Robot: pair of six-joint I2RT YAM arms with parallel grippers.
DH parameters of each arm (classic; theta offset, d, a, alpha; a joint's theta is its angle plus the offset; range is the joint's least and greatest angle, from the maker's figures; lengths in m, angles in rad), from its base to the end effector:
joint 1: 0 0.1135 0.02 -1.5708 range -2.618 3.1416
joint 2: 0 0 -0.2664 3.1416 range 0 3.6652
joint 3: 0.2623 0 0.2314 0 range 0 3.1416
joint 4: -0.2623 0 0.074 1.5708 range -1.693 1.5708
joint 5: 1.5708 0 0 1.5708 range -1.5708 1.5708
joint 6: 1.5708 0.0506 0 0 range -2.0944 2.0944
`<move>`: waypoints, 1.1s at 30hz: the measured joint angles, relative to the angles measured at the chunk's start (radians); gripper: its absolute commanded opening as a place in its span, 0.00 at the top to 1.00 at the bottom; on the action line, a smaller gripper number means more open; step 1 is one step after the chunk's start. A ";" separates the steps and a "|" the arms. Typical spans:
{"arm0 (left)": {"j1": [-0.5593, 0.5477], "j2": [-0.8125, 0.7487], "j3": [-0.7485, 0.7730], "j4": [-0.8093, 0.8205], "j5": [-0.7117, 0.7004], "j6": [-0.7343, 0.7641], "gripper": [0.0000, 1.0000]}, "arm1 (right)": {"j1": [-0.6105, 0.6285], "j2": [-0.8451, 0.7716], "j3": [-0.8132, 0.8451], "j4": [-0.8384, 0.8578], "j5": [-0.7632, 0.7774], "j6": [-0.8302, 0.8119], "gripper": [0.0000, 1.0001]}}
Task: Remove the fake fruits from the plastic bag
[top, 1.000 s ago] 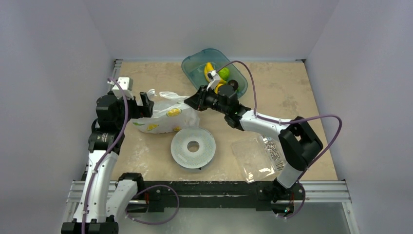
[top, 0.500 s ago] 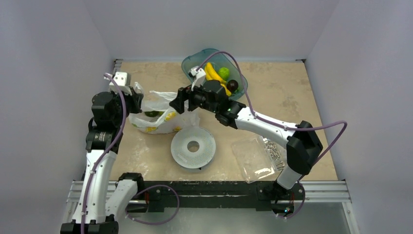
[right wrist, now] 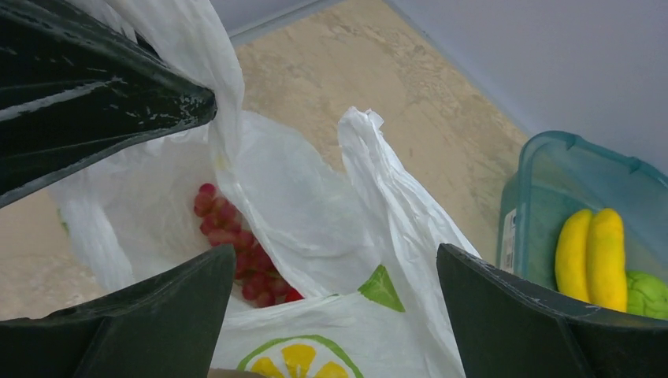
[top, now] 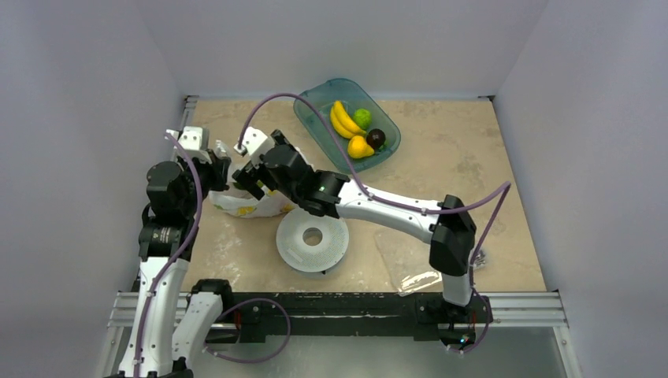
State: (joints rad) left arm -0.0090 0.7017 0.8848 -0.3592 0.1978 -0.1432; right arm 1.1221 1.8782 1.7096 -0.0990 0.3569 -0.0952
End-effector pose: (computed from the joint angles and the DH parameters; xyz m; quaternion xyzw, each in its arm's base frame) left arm 0.1470 -0.0113 0.3635 0.0121 0.7653 -0.1241 0.6314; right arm 0.2103 0.3961 0.3570 -0.3591 0.7035 0.1702 0.5892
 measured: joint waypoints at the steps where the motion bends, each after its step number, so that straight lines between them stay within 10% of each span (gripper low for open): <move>1: 0.000 0.000 -0.002 -0.002 0.000 -0.003 1.00 | 0.006 0.023 0.020 -0.012 0.022 -0.020 0.02; 6: 0.000 -0.029 -0.009 0.000 -0.005 -0.004 1.00 | 0.003 0.089 0.046 -0.033 0.087 -0.087 0.12; 15: 0.000 -0.041 -0.013 -0.001 -0.053 -0.006 1.00 | -0.008 0.235 0.220 -0.036 0.119 -0.169 0.97; 33: 0.108 0.212 0.315 -0.292 -0.467 -0.263 1.00 | -0.176 0.417 0.737 0.062 -0.067 0.054 1.00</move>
State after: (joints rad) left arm 0.0990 0.9134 1.1999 -0.6510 -0.2687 -0.4061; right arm 0.9459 2.2955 2.4466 -0.0368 0.2897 -0.0410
